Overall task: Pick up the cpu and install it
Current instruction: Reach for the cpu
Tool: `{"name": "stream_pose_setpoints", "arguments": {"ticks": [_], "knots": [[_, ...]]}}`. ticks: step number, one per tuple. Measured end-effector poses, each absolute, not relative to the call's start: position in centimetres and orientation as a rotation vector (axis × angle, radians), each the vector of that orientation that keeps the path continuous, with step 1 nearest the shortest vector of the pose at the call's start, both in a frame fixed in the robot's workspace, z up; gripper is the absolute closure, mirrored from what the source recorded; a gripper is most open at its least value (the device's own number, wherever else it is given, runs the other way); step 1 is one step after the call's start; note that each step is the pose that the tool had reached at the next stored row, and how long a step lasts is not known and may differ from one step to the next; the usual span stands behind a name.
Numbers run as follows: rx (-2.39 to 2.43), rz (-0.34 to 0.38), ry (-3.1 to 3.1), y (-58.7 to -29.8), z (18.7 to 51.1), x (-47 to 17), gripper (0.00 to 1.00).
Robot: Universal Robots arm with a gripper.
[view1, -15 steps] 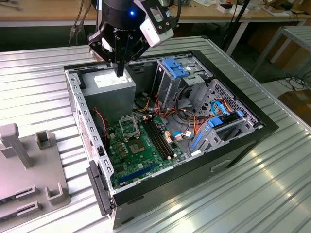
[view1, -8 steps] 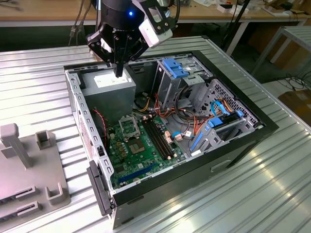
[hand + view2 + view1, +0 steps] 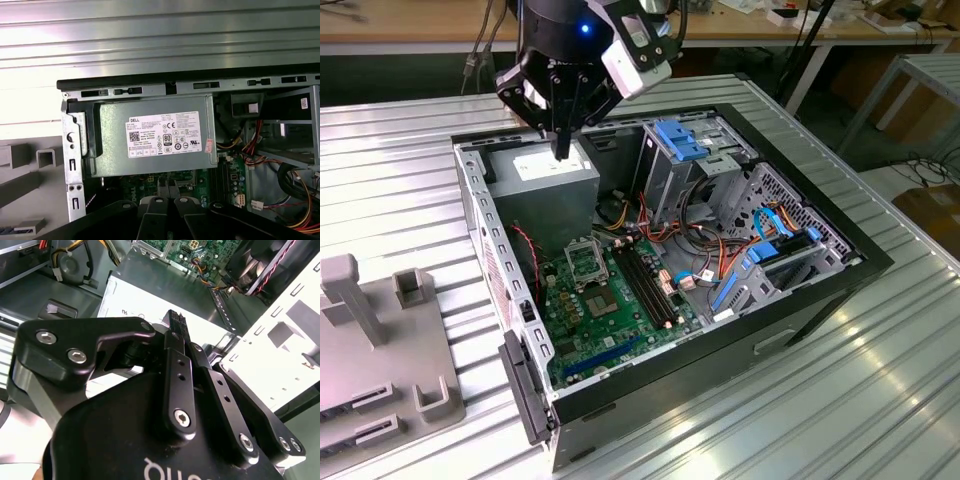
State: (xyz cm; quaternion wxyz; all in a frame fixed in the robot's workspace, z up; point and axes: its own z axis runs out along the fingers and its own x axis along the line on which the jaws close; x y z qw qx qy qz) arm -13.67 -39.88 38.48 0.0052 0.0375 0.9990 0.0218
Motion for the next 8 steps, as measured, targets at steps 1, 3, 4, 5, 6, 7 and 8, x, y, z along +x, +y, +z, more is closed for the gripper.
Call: {"name": "stream_pose_setpoints", "arguments": {"ticks": [1,3,4,5,6,7,8], "knots": [[0.117,0.068,3.128,-39.89,38.47,-13.68,0.89],[0.118,0.068,3.128,-39.89,38.46,-13.74,0.89],[0.118,0.068,3.128,-39.89,38.45,-13.77,0.89],[0.118,0.068,3.128,-39.88,38.45,-13.81,0.89],[0.118,0.068,3.128,-39.88,38.44,-13.84,0.89],[0.118,0.068,3.128,-39.88,38.43,-13.88,0.89],[0.118,0.068,3.128,-39.89,38.42,-13.91,0.89]]}}
